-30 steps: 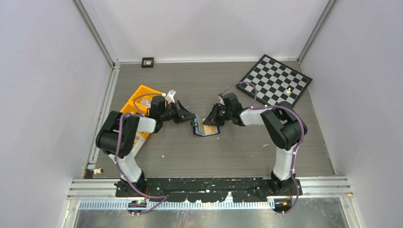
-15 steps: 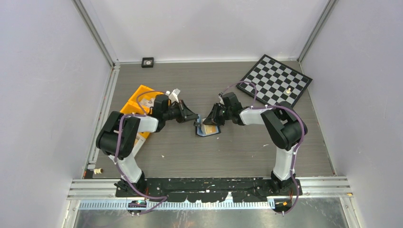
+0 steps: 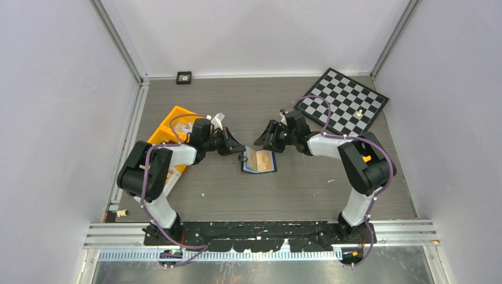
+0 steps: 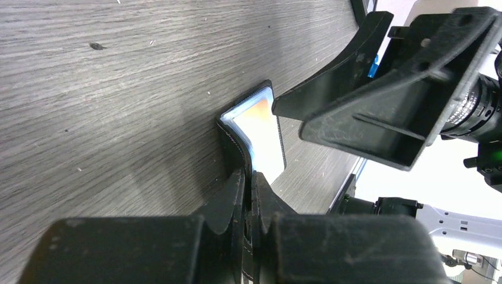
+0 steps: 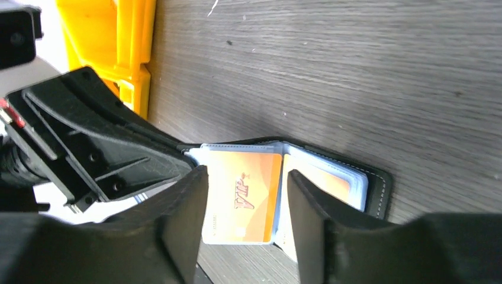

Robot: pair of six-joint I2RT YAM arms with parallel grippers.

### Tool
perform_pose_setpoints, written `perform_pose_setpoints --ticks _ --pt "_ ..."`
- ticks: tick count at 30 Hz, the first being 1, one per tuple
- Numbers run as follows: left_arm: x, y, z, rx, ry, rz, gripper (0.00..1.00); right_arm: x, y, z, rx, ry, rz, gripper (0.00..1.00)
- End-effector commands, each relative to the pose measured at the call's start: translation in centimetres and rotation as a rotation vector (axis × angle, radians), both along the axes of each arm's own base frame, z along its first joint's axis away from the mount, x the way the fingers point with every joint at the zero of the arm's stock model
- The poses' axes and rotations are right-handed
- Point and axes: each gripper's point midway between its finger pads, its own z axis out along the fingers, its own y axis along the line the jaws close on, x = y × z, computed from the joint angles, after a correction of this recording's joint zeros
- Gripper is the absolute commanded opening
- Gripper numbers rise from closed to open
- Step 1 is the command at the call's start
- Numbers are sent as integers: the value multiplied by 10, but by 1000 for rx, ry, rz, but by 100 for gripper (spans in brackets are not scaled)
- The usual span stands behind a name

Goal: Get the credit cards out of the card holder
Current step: Remove the credit card from the card holder.

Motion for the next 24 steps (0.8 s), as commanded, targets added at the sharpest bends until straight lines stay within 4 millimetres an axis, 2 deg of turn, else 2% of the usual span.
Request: perform_pose_setpoints --ticks 1,2,4,9,15,17,20,24 --pt "8 -4 23 -11 -77 -16 0 -7 19 31 80 -85 85 67" --pt "8 -4 23 -12 -77 -15 0 -9 20 32 61 -98 96 72" --pt "7 -5 23 -18 -74 -18 0 -13 23 30 7 -110 104 75" --pt "7 -5 24 -26 -72 -13 0 -18 24 20 -135 -120 107 73" --pt "7 -5 26 -38 -75 -12 0 -26 34 14 -197 -129 144 72" --pt "7 -5 27 -40 -76 -14 0 -26 33 11 -229 -128 144 68" --pt "7 -4 26 -38 -75 -9 0 -24 28 7 -287 -131 130 56" --pt "9 -1 25 -36 -70 2 0 -22 21 5 -344 -137 115 50"
